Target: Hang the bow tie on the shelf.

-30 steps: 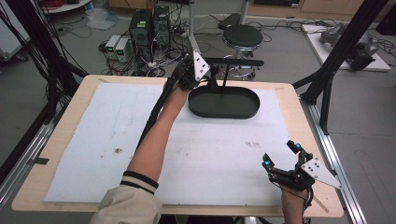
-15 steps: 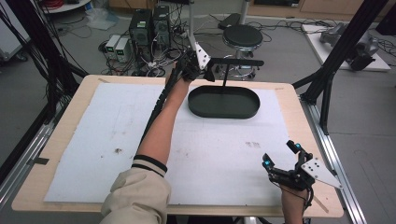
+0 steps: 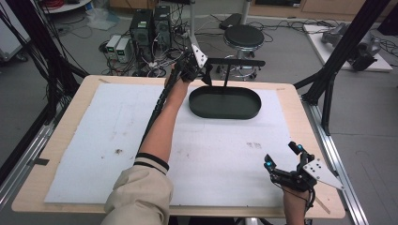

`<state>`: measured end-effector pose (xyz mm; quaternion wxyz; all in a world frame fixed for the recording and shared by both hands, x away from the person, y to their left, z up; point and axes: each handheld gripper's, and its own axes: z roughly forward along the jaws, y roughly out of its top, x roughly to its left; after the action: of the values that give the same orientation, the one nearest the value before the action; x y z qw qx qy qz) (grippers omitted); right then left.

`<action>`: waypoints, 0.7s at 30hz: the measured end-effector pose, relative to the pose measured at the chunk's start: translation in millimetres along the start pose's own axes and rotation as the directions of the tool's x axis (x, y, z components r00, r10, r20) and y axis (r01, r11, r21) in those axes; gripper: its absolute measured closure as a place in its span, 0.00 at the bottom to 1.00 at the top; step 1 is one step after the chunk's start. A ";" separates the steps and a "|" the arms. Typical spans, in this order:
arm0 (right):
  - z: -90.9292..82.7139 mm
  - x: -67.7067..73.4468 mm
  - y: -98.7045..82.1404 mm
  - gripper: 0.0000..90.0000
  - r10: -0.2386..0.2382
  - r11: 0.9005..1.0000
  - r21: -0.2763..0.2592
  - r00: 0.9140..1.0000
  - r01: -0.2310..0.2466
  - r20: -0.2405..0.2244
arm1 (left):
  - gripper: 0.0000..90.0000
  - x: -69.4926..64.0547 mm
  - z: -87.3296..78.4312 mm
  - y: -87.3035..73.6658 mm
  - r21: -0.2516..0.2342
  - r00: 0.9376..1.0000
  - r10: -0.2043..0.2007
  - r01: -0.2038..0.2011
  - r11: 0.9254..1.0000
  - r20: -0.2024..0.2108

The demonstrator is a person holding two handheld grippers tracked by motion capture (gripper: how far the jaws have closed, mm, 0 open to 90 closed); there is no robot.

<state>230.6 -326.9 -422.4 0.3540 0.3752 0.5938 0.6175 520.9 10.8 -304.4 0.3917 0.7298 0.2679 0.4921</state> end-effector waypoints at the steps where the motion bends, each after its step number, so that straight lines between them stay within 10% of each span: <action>1: -0.1 0.1 0.1 0.01 -0.001 1.000 -0.003 1.000 0.001 0.001 | 0.66 0.2 -0.6 -0.5 0.001 1.000 0.004 -0.004 1.000 -0.003; 5: -0.8 1.0 0.8 0.01 0.001 1.000 -0.005 1.000 -0.001 -0.001 | 0.44 2.3 -2.8 -4.7 0.013 1.000 0.006 -0.006 1.000 -0.005; 21: 0.1 5.0 2.3 0.01 -0.008 1.000 -0.007 1.000 0.007 -0.008 | 0.35 35.5 -17.7 -32.3 0.077 0.990 -0.139 0.139 0.987 -0.006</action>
<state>228.4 -322.6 -419.9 0.3552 0.3692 0.5945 0.6198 517.6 61.6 -309.7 0.3967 0.7238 0.3369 0.4531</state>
